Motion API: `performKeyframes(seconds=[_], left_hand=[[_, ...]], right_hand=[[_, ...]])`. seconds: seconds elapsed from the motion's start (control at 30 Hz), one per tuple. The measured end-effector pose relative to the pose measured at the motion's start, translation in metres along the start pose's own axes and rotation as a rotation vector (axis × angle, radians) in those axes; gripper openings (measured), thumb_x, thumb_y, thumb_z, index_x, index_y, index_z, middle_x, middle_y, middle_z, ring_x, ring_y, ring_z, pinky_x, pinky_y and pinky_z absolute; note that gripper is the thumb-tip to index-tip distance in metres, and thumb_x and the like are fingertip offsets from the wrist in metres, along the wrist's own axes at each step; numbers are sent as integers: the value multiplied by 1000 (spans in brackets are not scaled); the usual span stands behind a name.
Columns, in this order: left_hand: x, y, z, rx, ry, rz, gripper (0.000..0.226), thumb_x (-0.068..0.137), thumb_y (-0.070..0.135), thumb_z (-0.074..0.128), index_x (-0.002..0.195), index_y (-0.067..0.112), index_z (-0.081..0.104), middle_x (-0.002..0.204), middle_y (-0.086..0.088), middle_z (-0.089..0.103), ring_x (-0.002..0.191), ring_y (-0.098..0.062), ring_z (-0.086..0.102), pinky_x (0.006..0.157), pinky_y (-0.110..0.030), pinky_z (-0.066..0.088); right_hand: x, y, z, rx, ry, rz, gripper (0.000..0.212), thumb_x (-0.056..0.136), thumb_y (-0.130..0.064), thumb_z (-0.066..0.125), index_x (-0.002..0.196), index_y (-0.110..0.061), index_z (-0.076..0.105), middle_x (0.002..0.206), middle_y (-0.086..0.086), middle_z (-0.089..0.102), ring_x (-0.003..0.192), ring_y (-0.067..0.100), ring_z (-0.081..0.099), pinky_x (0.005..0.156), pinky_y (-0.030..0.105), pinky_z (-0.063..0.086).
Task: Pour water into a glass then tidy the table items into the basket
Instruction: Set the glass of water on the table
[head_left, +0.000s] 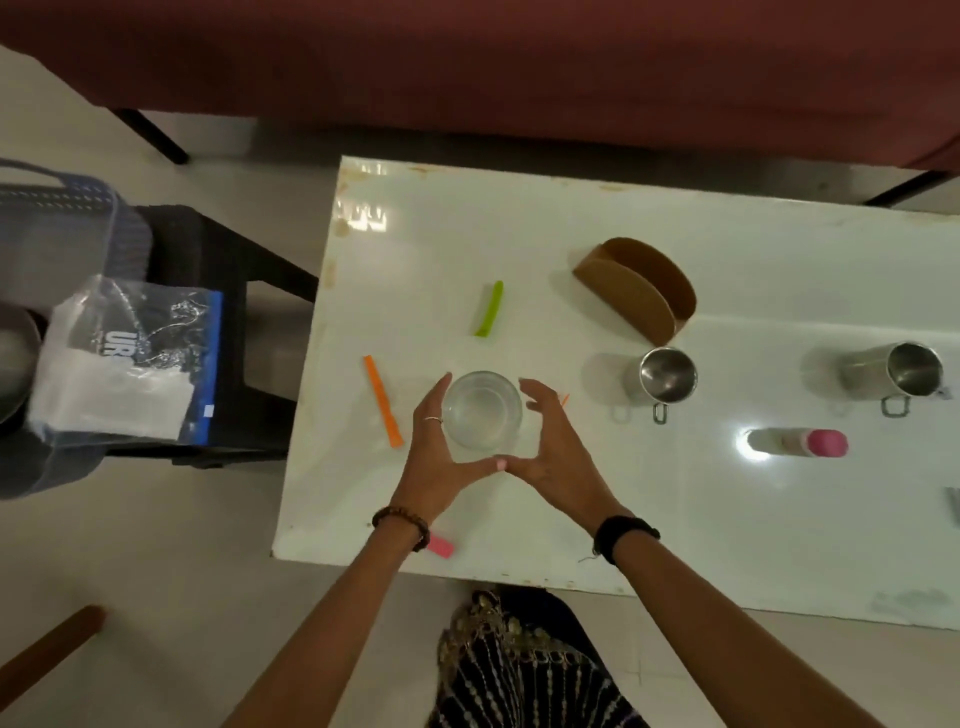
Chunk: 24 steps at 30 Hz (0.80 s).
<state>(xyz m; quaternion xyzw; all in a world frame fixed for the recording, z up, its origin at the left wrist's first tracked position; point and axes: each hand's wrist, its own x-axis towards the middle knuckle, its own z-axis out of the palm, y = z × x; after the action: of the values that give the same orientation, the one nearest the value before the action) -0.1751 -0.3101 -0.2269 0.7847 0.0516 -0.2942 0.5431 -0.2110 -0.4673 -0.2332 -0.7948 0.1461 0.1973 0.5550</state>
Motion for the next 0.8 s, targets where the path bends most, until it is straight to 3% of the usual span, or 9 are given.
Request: performKeyframes(seconds=[0.1, 0.23, 0.37, 0.5, 0.67, 0.8], left_hand=[[17, -1, -6, 50, -92, 66, 102, 58, 16, 85, 139, 29, 24, 142, 4, 35, 131, -14, 35, 109, -35, 33], [24, -5, -13, 114, -95, 117, 93, 54, 27, 87, 127, 49, 32, 127, 30, 43, 121, -2, 43, 99, -32, 45], [17, 4, -8, 189, -22, 154, 91, 51, 31, 87, 119, 57, 33, 118, 36, 44, 117, -7, 49, 95, -37, 50], [8, 44, 12, 277, 6, 211, 94, 45, 49, 81, 125, 55, 33, 117, 32, 49, 113, -8, 53, 92, -40, 52], [-1, 124, 65, 406, 0, 379, 99, 45, 70, 73, 132, 49, 29, 124, 18, 54, 110, -6, 57, 90, -34, 54], [16, 179, 135, 412, -65, 487, 98, 47, 67, 69, 134, 44, 30, 129, 14, 54, 114, -7, 55, 91, -34, 53]], right_hand=[[20, 8, 2, 43, -78, -71, 92, 70, -30, 79, 139, -31, 18, 142, -10, 30, 128, 8, 34, 97, 22, 31], [32, 14, 3, 25, -140, -167, 86, 69, -34, 77, 136, -31, 23, 135, -12, 38, 121, 4, 41, 93, 11, 36], [29, 9, -8, -75, -116, -256, 85, 70, -30, 77, 137, -24, 26, 133, -9, 41, 115, 10, 47, 91, 31, 48], [13, -7, -52, -148, -64, -310, 86, 68, -35, 78, 137, -26, 26, 134, -7, 46, 107, 12, 52, 84, 39, 52], [-18, -24, -147, -210, 25, -367, 89, 65, -47, 75, 135, -34, 22, 126, -21, 42, 101, -2, 50, 82, 24, 52], [-33, -15, -236, -287, 122, -376, 88, 63, -50, 73, 132, -38, 20, 124, -24, 42, 99, 6, 57, 77, 34, 57]])
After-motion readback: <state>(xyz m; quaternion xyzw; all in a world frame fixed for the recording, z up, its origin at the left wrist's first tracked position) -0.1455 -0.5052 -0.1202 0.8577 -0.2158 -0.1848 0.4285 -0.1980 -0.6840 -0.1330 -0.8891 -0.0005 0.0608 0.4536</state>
